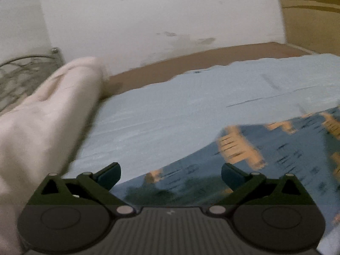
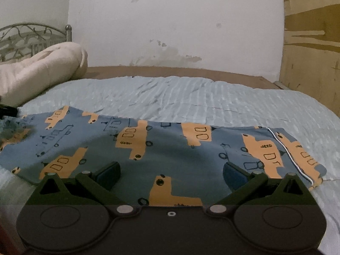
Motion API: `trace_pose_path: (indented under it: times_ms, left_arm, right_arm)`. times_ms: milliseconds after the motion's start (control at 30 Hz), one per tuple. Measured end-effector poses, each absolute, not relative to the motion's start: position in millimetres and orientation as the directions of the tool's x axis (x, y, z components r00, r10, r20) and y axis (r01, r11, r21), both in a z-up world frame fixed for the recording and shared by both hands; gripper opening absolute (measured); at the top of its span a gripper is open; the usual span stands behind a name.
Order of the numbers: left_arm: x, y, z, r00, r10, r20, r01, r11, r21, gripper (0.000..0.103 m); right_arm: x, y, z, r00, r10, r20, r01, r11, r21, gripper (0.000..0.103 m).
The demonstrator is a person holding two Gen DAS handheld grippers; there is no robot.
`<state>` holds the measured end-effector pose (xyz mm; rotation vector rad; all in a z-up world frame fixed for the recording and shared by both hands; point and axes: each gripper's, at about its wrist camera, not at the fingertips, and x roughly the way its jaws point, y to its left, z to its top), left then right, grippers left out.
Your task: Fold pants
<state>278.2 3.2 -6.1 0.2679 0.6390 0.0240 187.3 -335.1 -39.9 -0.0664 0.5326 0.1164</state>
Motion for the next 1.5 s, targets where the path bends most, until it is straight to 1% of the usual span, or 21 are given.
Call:
trace_pose_path:
  times_ms: [67,167,300,467,600,700,767,867,900,1000,1067,1100,1233,1300,1333,1400,1433,1500]
  left_arm:
    - [298.7,-15.3,-14.0,0.792,0.101,-0.602,0.071,0.964,0.256,0.102]
    - [326.8,-28.1,-27.4,0.775,0.126,-0.619,0.04,0.968,0.247,0.102]
    - [358.6,-25.0,-44.9,0.738,0.171,-0.652,-0.008,0.969,0.246,0.102]
    - [373.0,-12.9,-49.5,0.712,0.167,-0.681,-0.051,0.981,0.188,0.103]
    - [357.2,-19.5,-36.5,0.746,0.182,-0.64,-0.064,0.977,0.203,0.102]
    - [338.6,-28.4,-23.5,0.781,0.121,-0.613,-0.023,0.986,0.164,0.102]
    - [323.6,-36.9,-15.2,0.797,0.046,-0.602,0.023,0.994,0.107,0.102]
    - [303.1,-52.4,-7.5,0.794,-0.097,-0.6,0.12,0.993,-0.001,0.102]
    - [297.4,-59.5,-6.9,0.786,-0.144,-0.601,0.158,0.987,-0.03,0.102]
    - [285.3,-79.5,-9.7,0.766,-0.231,-0.599,0.228,0.97,-0.082,0.102]
    - [280.8,-90.4,-14.3,0.748,-0.282,-0.601,0.264,0.957,-0.12,0.102]
    - [279.4,-95.5,-17.3,0.737,-0.301,-0.605,0.277,0.951,-0.136,0.102]
    - [273.0,-115.9,-28.3,0.699,-0.348,-0.625,0.314,0.934,-0.169,0.102]
    - [273.8,-120.2,-33.2,0.686,-0.345,-0.64,0.317,0.934,-0.163,0.102]
    - [274.4,-120.9,-35.9,0.68,-0.339,-0.65,0.313,0.936,-0.161,0.102]
    - [278.0,-120.2,-37.8,0.666,-0.333,-0.668,0.3,0.939,-0.169,0.102]
    - [280.9,-117.8,-38.7,0.662,-0.337,-0.67,0.295,0.938,-0.18,0.102]
    - [283.3,-114.1,-38.9,0.654,-0.348,-0.672,0.288,0.935,-0.205,0.102]
  right_arm:
    - [182.8,-339.2,-38.9,0.859,0.093,-0.504,-0.126,0.991,-0.033,0.102]
    - [173.6,-350.7,-35.6,0.867,0.071,-0.493,-0.113,0.992,-0.057,0.102]
    - [160.2,-375.7,-31.9,0.876,0.026,-0.482,-0.063,0.996,-0.061,0.102]
    - [148.5,-407.5,-30.0,0.874,-0.03,-0.486,0.026,1.0,-0.015,0.102]
    - [149.2,-429.9,-28.9,0.866,-0.057,-0.496,0.078,0.997,0.022,0.102]
    - [159.2,-450.8,-28.8,0.842,-0.029,-0.539,0.1,0.99,0.102,0.102]
    - [167.6,-464.5,-28.4,0.825,0.02,-0.565,0.111,0.974,0.196,0.102]
    - [182.0,-479.4,-30.5,0.792,0.082,-0.605,0.153,0.933,0.327,0.102]
    - [184.5,-482.9,-30.8,0.792,0.092,-0.604,0.169,0.917,0.362,0.102]
    - [187.6,-489.8,-31.5,0.806,0.105,-0.582,0.203,0.875,0.439,0.101]
    - [187.4,-492.1,-33.4,0.824,0.09,-0.56,0.229,0.851,0.473,0.095]
    - [186.9,-493.7,-34.8,0.833,0.074,-0.548,0.249,0.835,0.491,0.09]
    - [181.9,-498.5,-40.0,0.858,0.014,-0.513,0.313,0.778,0.545,0.078]
    - [180.4,-499.6,-41.6,0.858,-0.023,-0.513,0.347,0.763,0.545,0.063]
    - [179.8,-500.2,-42.1,0.856,-0.04,-0.516,0.362,0.76,0.541,0.059]
    - [179.5,-502.8,-42.9,0.851,-0.06,-0.522,0.381,0.755,0.534,0.047]
    - [179.6,-503.5,-43.1,0.848,-0.068,-0.525,0.388,0.755,0.529,0.044]
    - [180.7,-502.4,-41.5,0.846,-0.081,-0.527,0.394,0.761,0.515,0.033]
